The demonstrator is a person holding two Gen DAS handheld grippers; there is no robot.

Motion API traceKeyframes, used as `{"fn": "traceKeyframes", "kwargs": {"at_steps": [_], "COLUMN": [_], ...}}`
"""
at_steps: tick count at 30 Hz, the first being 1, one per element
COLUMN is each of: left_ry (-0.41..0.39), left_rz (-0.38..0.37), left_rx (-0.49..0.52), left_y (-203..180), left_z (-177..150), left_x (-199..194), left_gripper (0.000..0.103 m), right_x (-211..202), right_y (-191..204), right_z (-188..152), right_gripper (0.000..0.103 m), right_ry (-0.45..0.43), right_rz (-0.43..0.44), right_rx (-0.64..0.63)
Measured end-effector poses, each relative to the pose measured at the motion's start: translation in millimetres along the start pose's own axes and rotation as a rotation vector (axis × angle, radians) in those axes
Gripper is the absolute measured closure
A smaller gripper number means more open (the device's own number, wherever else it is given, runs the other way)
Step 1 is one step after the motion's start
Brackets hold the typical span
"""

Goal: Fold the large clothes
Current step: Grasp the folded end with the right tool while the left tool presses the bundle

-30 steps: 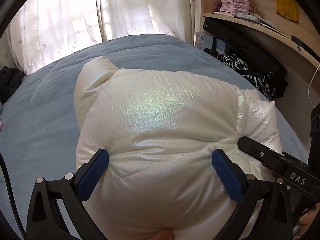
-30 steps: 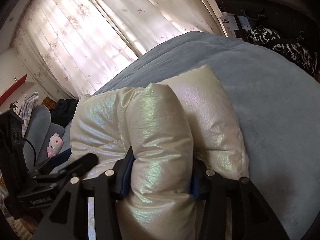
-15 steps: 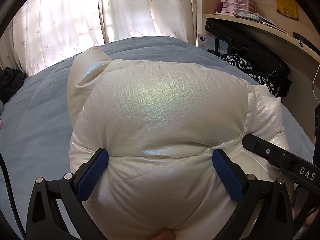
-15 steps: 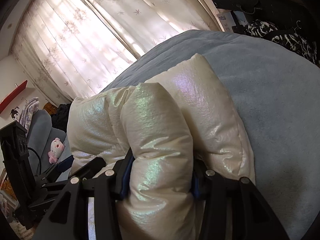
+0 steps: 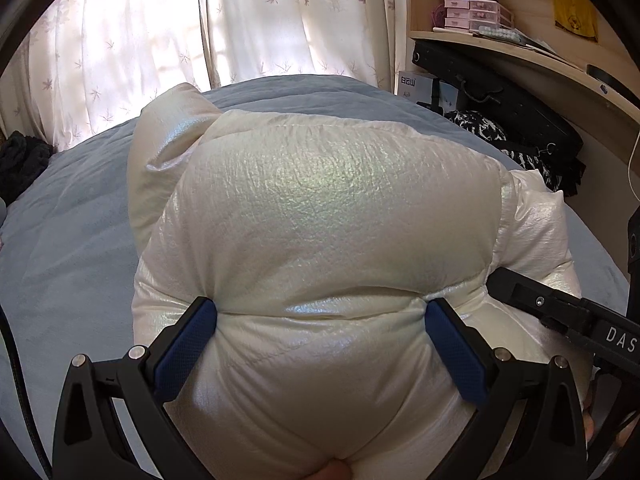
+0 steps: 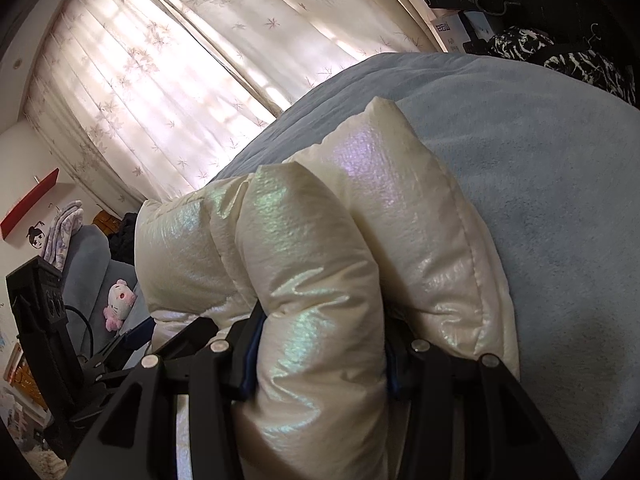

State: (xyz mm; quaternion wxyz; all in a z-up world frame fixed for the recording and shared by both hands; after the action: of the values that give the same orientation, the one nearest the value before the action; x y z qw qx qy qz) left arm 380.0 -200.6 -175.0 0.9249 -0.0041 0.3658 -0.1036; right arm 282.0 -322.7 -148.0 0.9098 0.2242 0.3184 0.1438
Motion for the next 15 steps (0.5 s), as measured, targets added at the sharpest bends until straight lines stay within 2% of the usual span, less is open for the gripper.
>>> {"fn": "traceKeyframes", "kwargs": {"at_steps": [9, 15], "left_ry": [-0.003, 0.006], "left_rz": [-0.003, 0.012], "left_rx": [-0.004, 0.009], "left_y": [1.4, 1.0], "left_z": [-3.4, -3.1], "left_x": [2.9, 4.1], "left_gripper": [0.001, 0.001], "right_x": [4.0, 4.3], "right_y": [-7.6, -4.6], "right_z": [0.7, 0.4], "right_gripper": [0.058, 0.058], "right_ry": [0.000, 0.009], "right_rz": [0.020, -0.001], "right_rx": [0.015, 0.003]}}
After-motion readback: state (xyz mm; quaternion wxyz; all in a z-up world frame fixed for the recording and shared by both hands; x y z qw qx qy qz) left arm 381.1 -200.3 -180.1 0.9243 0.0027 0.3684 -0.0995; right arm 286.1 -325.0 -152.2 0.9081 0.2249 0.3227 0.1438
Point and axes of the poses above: each gripper's, at about its wrist camera, not at the fingertips, and x roughly the way its jaws point, y to its left, z to its top, the point moved 3 cm from there along x, roughly the way its jaws point, and after that the axes turned 7 degrees about -x, right-handed, at the moved point
